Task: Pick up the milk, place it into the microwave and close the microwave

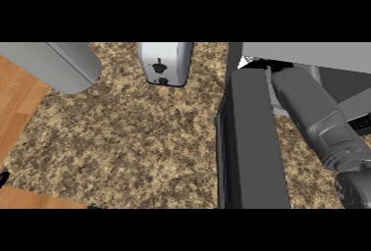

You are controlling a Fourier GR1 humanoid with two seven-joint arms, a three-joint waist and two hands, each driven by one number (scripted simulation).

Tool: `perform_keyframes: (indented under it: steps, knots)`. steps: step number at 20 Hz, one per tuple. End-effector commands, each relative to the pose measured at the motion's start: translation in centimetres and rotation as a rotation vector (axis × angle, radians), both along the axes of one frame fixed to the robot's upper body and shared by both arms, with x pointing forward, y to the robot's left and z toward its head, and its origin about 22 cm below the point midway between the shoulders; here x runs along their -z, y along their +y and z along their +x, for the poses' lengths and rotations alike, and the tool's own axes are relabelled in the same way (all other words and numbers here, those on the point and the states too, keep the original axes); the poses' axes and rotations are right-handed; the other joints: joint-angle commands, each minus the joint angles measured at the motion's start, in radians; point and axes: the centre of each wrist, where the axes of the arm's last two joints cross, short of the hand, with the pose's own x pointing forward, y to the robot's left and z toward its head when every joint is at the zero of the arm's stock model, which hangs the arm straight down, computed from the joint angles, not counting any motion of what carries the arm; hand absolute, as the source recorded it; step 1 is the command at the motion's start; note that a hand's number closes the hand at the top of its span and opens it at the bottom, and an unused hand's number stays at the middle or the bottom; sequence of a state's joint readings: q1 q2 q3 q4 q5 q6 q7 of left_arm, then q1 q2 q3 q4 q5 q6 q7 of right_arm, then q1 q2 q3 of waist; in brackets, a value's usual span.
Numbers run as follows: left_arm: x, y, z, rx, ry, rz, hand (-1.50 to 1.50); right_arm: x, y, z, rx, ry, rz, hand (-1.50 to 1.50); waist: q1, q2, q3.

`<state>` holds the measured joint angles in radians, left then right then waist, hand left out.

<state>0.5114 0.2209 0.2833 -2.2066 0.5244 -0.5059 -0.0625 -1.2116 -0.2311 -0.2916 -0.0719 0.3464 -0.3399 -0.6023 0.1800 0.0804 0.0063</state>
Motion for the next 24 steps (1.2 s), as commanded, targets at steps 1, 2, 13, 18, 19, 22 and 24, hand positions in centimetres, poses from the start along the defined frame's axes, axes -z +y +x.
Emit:
perform_keyframes:
  steps: [1,2,13,18,19,22,24]
  knots:
    - [0.6,-0.3,-0.3,-0.001,0.028,-0.011,-1.50,-1.2,1.2,0.4,0.071,-0.057,0.097,-1.50,-0.012,-0.016,-0.002]
    - [0.9,-0.5,0.3,0.013,0.019,-0.023,-1.50,-0.6,1.3,0.2,0.080,-0.066,0.115,-1.50,-0.024,-0.010,-0.002]
    - [2.0,-3.7,0.8,0.068,0.034,-0.034,-1.50,1.4,-3.8,-0.8,0.033,-0.023,0.101,-1.50,-0.081,-0.032,-0.002]
    - [3.1,-4.9,1.2,0.162,0.050,-0.025,-1.50,2.9,-5.6,-1.7,-0.082,0.038,0.235,-1.50,-0.103,-0.042,-0.002]
    - [3.7,-5.3,1.7,0.204,0.060,-0.042,-1.50,4.2,-3.6,-2.0,-0.120,0.060,0.275,-1.50,-0.107,-0.044,-0.003]
    - [4.4,-5.7,1.8,0.269,0.129,-0.022,-1.50,5.5,-4.0,-2.7,-0.210,0.083,0.355,-1.50,-0.129,-0.054,-0.003]
    - [5.6,-5.8,1.2,0.308,0.146,-0.001,-1.50,6.6,-3.9,-3.2,-0.238,0.088,0.444,-1.50,-0.130,-0.062,-0.004]
